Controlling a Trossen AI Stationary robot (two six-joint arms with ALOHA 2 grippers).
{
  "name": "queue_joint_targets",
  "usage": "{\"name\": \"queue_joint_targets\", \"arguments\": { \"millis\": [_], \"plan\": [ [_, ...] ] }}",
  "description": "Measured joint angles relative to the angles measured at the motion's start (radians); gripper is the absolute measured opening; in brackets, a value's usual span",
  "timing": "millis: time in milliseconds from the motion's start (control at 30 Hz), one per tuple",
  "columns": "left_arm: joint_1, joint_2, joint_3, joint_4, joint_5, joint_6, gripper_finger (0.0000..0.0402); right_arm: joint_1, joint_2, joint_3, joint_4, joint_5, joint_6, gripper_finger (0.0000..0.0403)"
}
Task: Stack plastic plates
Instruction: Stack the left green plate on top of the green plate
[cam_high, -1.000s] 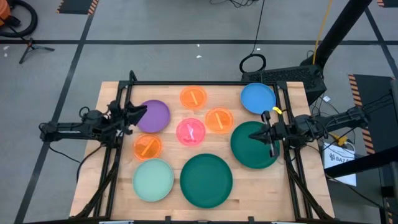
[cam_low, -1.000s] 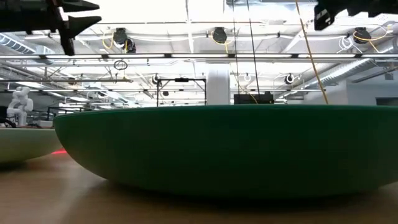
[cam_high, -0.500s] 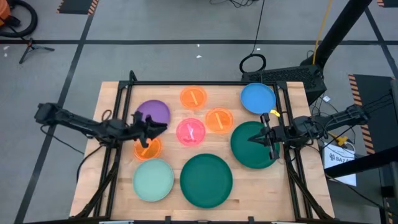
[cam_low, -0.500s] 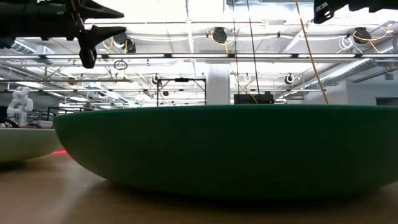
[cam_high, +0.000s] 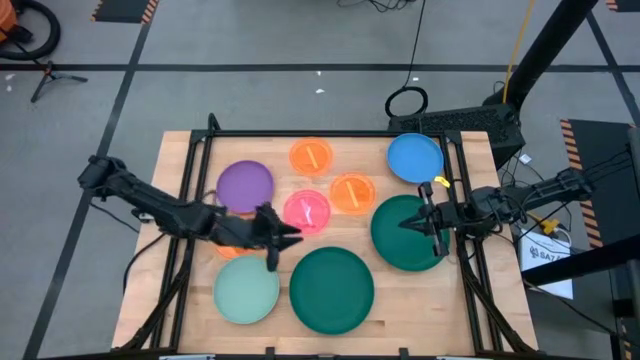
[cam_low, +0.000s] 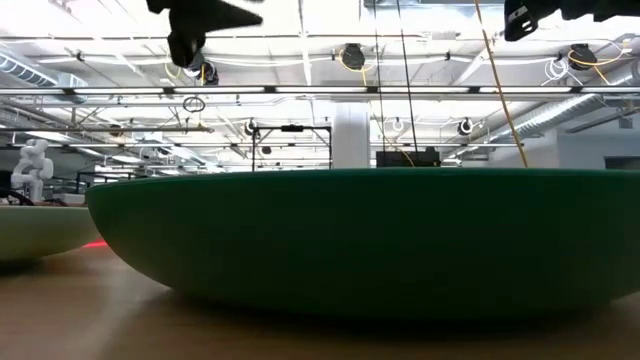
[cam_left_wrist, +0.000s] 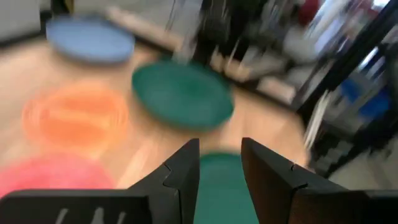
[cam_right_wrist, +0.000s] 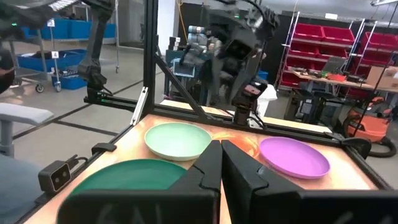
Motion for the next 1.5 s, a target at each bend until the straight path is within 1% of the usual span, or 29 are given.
{"name": "queue_joint_targets", "arguments": {
  "millis": [67, 167, 333, 433, 533, 633, 733, 833, 933, 1033, 1133, 1200, 1267, 1333, 1500],
  "plan": [
    [-0.009, 0.064, 0.081, -0.139, 0.001, -0.047, 0.0124, 0.000, 0.000, 0.000, -0.007, 0.000, 0.006, 0.0002],
    [-0.020, 0.145, 0.185, -0.288, 0.019, -0.078, 0.0124, 0.000, 0.000, 0.000, -0.021, 0.000, 0.010, 0.0002],
    [-0.057, 0.275, 0.313, -0.331, 0.198, 0.026, 0.0124, 0.000, 0.000, 0.000, -0.020, -0.001, 0.050, 0.0002],
    [-0.087, 0.348, 0.380, -0.329, 0.243, 0.077, 0.0124, 0.000, 0.000, 0.000, -0.020, -0.002, 0.051, 0.0002],
    [-0.110, 0.421, 0.438, -0.343, 0.248, 0.095, 0.0124, 0.000, 0.000, 0.000, -0.021, -0.002, 0.050, 0.0002],
    [-0.120, 0.487, 0.489, -0.371, 0.249, 0.074, 0.0124, 0.000, 0.000, 0.000, -0.030, -0.002, 0.050, 0.0002],
    [-0.117, 0.542, 0.539, -0.463, 0.247, 0.006, 0.0124, 0.000, 0.000, 0.000, -0.038, -0.002, 0.050, 0.0002],
    [-0.104, 0.589, 0.586, -0.592, 0.245, -0.042, 0.0124, 0.000, 0.000, 0.000, -0.037, -0.002, 0.049, 0.0002],
    [-0.087, 0.618, 0.623, -0.681, 0.221, -0.082, 0.0124, 0.000, 0.000, 0.000, -0.036, -0.002, 0.049, 0.0002],
    [-0.062, 0.628, 0.646, -0.735, 0.212, -0.122, 0.0124, 0.000, 0.000, 0.000, -0.036, -0.001, 0.049, 0.0002],
    [-0.034, 0.628, 0.650, -0.746, 0.211, -0.172, 0.0124, 0.000, 0.000, 0.000, -0.036, -0.001, 0.049, 0.0002],
    [-0.019, 0.628, 0.650, -0.754, 0.239, -0.184, 0.0124, 0.000, 0.000, 0.000, -0.037, -0.001, 0.049, 0.0002],
    [-0.011, 0.628, 0.650, -0.768, 0.227, -0.194, 0.0124, 0.000, 0.000, 0.000, -0.044, -0.001, 0.053, 0.0002],
    [-0.007, 0.628, 0.650, -0.791, 0.199, -0.186, 0.0124, 0.000, 0.000, 0.000, -0.055, -0.001, 0.068, 0.0002],
    [-0.022, 0.628, 0.650, -0.874, 0.184, -0.080, 0.0124, 0.000, 0.000, 0.000, -0.074, 0.000, 0.074, 0.0002]
  ]
}}
